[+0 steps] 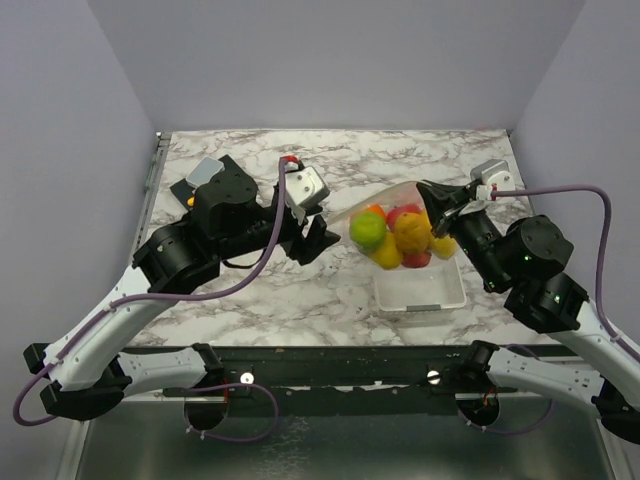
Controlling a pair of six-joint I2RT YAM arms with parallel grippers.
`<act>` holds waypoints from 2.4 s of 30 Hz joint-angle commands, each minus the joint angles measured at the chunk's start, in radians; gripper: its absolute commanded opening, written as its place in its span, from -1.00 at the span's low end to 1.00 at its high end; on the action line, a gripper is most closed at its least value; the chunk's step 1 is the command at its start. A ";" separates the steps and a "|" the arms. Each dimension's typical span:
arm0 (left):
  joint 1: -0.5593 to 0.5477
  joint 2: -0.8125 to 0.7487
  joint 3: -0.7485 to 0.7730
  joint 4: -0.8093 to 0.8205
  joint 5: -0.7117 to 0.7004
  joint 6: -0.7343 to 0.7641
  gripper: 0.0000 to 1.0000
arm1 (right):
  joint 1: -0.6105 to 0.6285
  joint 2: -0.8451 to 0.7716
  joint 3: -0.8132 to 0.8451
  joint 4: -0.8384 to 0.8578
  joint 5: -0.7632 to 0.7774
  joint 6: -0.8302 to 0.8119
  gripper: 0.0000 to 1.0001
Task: Place the food in the zip-top bag and seal the zipper
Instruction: Zip the zipper food storage bag at the center of the board, then place the zipper food storage bag at the center of the board.
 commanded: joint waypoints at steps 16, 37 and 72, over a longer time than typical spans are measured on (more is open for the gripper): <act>-0.007 0.075 0.065 0.075 0.202 0.038 0.32 | -0.002 0.055 -0.004 -0.026 -0.455 0.275 -0.99; -0.006 0.088 -0.113 0.115 0.190 0.033 0.12 | -0.002 0.102 0.037 0.023 -0.567 0.338 -0.99; -0.007 0.146 -0.059 0.113 -0.153 0.083 -1.00 | -0.002 -0.005 0.031 -0.106 -0.245 0.288 0.00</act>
